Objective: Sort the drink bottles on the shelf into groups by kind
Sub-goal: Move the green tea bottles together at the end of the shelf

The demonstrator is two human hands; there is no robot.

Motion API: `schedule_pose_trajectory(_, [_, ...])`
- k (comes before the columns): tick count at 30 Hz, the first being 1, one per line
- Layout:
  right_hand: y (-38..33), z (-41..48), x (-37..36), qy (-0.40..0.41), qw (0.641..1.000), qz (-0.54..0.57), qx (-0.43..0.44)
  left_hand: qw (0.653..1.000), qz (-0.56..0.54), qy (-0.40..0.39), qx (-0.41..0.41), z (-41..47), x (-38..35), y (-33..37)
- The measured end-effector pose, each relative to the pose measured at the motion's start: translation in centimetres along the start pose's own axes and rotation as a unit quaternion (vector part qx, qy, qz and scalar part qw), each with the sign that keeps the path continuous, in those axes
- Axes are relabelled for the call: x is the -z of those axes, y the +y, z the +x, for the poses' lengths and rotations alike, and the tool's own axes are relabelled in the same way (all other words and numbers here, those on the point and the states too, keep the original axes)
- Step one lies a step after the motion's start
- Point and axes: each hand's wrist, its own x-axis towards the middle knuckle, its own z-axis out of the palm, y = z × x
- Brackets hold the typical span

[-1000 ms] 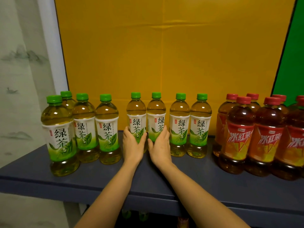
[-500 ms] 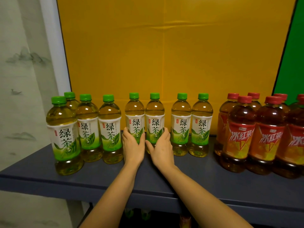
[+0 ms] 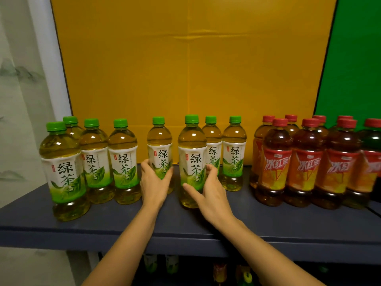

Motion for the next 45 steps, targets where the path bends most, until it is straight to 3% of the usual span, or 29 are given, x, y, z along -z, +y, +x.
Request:
schedule_pose_trajectory(13, [4.3,-1.0,7.0,0.059,0.997,0.015,-0.046,0.992,0.053,-0.078,-0.085,-1.4,-0.1,0.9])
schedule_pose_trajectory(30, [6.2,-1.1,6.7,0.066,0.997,-0.027,-0.022,0.943,-0.133,-0.283,-0.117,-4.1,-0.6,2.4])
schedule_pose_trajectory(40, [6.3,-1.1,6.8,0.068,0.997,0.012,-0.023,0.938,-0.203,-0.267,-0.091,-5.2,-3.5,4.1])
schedule_pose_trajectory(45, [6.3,-1.1,6.8,0.071,0.997,0.000,-0.019,0.948,-0.179,-0.252,-0.076,-4.8,-4.2,3.7])
